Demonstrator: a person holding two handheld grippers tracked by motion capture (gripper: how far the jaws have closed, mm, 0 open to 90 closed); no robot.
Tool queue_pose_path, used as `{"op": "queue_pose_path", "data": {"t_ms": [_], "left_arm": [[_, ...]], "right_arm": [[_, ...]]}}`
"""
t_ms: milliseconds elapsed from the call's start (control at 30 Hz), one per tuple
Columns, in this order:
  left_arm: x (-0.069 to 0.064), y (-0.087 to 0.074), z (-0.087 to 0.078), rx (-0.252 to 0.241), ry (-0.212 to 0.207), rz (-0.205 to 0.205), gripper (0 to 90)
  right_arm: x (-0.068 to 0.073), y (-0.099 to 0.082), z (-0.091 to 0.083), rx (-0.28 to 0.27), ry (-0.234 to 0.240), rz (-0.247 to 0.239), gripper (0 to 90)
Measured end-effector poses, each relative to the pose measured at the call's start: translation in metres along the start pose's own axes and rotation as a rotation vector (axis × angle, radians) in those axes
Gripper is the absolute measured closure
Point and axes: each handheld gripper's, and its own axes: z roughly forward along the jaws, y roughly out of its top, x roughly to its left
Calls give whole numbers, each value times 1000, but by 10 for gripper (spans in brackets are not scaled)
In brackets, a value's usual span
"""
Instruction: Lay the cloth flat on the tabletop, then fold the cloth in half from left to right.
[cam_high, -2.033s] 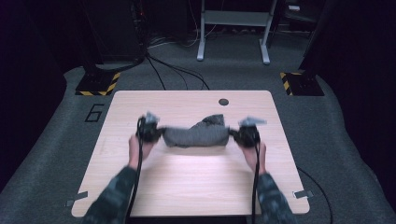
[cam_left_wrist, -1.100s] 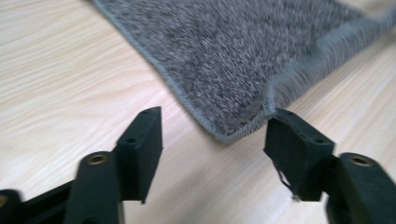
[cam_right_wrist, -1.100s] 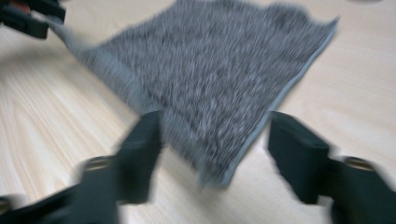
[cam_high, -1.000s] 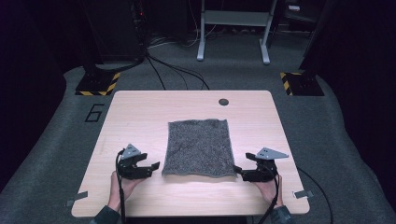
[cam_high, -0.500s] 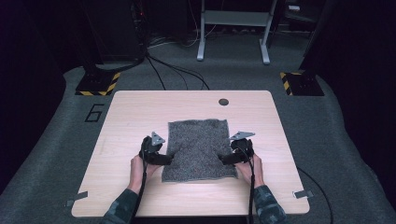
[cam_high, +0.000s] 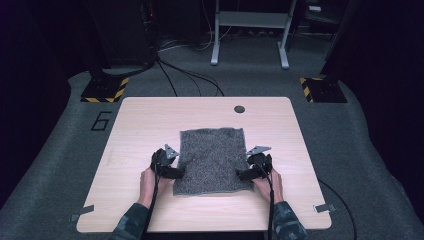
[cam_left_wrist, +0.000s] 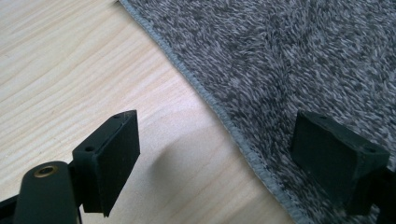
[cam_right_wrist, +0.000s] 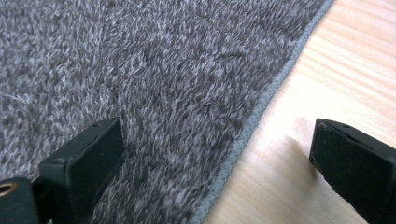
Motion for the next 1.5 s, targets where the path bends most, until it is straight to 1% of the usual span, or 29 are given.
{"op": "queue_pose_path", "data": {"t_ms": [100, 167, 233, 267, 300, 367, 400, 433, 567, 600, 633, 700, 767, 800, 833, 900, 1000, 1067, 1100, 1167, 1200, 1233, 1267, 1300, 1333, 1400, 1433, 1467, 1500], "left_arm": [[1, -5, -2, -11, -11, -15, 155], [0, -9, -4, -30, -16, -37, 156], [1, -13, -6, -32, -31, -47, 156], [1, -14, -7, -34, -35, -54, 157], [0, -17, -8, -45, -44, -66, 156], [0, -20, -9, -54, -54, -57, 156], [1, -21, -10, -56, -55, -58, 156], [1, -21, -10, -51, -67, -60, 156], [2, -26, -11, -70, -87, -86, 155], [2, -28, -11, -79, -86, -92, 155], [1, -28, -12, -78, -82, -86, 155], [0, -29, -13, -82, -82, -89, 155], [0, -30, -14, -77, -95, -94, 155], [0, -31, -14, -75, -96, -92, 155], [1, -31, -15, -72, -107, -96, 154], [1, -31, -15, -75, -110, -99, 153], [2, -31, -15, -78, -104, -104, 153], [4, -32, -16, -88, -108, -120, 147], [5, -33, -16, -98, -119, -133, 146], [10, -35, -18, -112, -137, -171, 138], [12, -34, -19, -118, -135, -172, 137], [14, -33, -21, -123, -136, -176, 138], [17, -31, -23, -119, -138, -162, 141], [19, -28, -25, -124, -135, -162, 142], [22, -24, -28, -120, -131, -155, 142], [27, -16, -30, -129, -124, -152, 144], [31, -11, -31, -124, -119, -147, 146], [33, -7, -31, -128, -115, -146, 146], [36, -3, -30, -126, -116, -144, 147]], "right_arm": [[1, -3, -2, -7, 4, 1, 29], [2, -6, -3, -13, 5, 0, 29], [4, -8, -5, -21, 5, -1, 29], [6, -10, -6, -21, 3, 17, 30], [6, -12, -7, -29, 3, 13, 30], [7, -14, -9, -33, -1, 4, 31], [8, -16, -10, -38, -2, 9, 31], [8, -16, -11, -35, 0, 9, 31], [11, -22, -15, -38, -2, 6, 31], [12, -23, -16, -36, -4, 12, 36], [14, -25, -17, -43, -6, 5, 44], [15, -26, -19, -47, -8, 10, 45], [18, -27, -20, -44, -17, 23, 45], [17, -27, -20, -47, -14, 10, 45], [17, -27, -20, -48, -13, 19, 44], [16, -27, -19, -46, -7, 15, 36], [15, -27, -19, -45, -7, 15, 33], [15, -27, -19, -46, -6, 15, 30], [15, -27, -19, -46, -6, 15, 21], [15, -27, -19, -37, 6, 10, 0], [13, -26, -19, -37, 23, -4, 0], [12, -26, -20, -43, 34, 4, 0], [10, -26, -21, -54, 49, 16, 0], [11, -25, -24, -53, 57, 33, 0], [11, -24, -26, -61, 54, 29, 0], [16, -21, -34, -69, 70, 32, 0], [20, -19, -36, -71, 69, 34, 0], [23, -15, -38, -72, 73, 20, 0], [27, -13, -40, -63, 74, 23, 0]]}}
